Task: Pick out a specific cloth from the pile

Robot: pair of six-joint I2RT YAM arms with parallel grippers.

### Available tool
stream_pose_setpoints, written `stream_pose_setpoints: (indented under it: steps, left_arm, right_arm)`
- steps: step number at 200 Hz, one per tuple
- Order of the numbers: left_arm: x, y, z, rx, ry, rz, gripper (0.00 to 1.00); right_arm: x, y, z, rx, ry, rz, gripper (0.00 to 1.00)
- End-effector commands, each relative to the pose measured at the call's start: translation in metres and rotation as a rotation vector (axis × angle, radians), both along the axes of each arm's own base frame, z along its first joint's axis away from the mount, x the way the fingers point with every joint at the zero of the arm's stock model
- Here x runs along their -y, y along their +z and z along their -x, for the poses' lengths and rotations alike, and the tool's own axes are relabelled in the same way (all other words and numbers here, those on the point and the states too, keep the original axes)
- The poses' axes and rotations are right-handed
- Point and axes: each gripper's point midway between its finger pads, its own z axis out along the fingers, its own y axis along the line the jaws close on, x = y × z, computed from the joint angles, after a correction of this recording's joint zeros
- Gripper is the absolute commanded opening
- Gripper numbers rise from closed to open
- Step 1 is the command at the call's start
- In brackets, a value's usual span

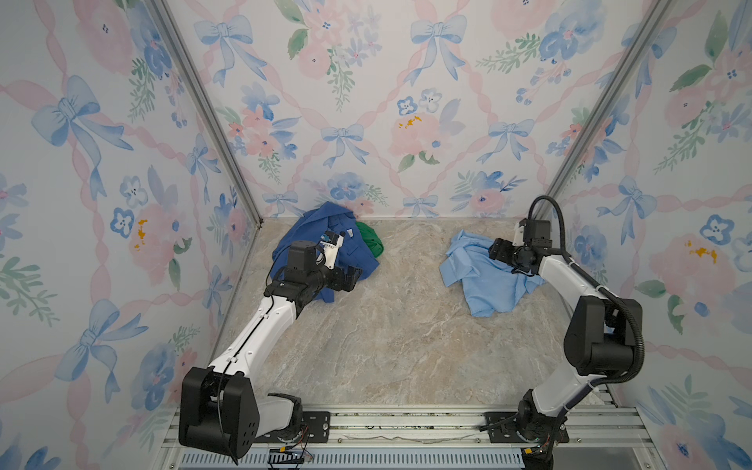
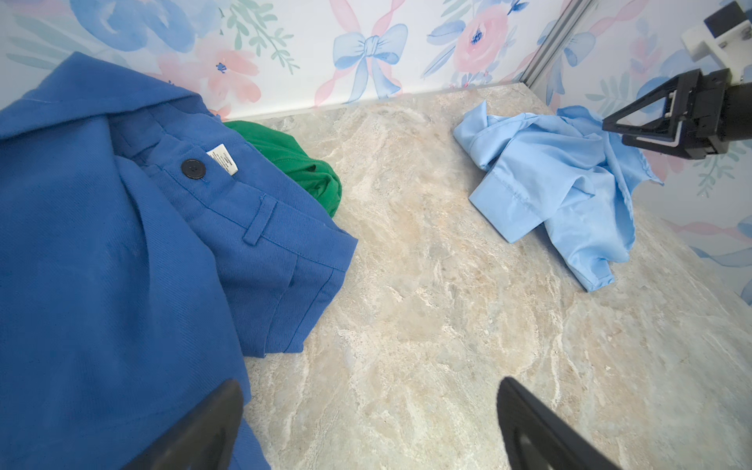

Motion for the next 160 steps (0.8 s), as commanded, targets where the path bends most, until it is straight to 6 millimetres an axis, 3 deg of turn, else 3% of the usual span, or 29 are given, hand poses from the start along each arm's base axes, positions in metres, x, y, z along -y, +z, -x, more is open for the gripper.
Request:
stream_pose_setpoints:
  steps: [1,35,68,114,137,160]
  left_arm:
    - [0.002,0.004,-0.003,-0.006,-0.004,0.018,0.98]
    - [0.003,0.001,-0.003,-0.013,-0.004,0.017,0.98]
    - [0.003,0.001,-0.003,-0.012,-0.004,0.016,0.98]
    - [0.003,0.001,-0.003,-0.014,-0.006,0.021,0.98]
    - [0.005,0.001,-0.003,-0.019,-0.013,0.025,0.98]
    - [0.004,0.0,-0.003,-0.019,-0.009,0.021,0.98]
  right_arm:
    - [-0.021,-0.006,0.013,-0.073,0.139,0.364,0.93]
    - [-0.065,-0.052,0.017,-0.192,0.295,0.623,0.95]
    - [-0.093,-0.082,0.015,-0.253,0.376,0.726,0.94]
    - [-0.1,-0.112,0.019,-0.356,0.398,0.779,0.88]
    - [-0.101,-0.128,0.022,-0.405,0.417,0.764,0.61]
    - [-0.103,-0.125,0.021,-0.385,0.396,0.735,0.07]
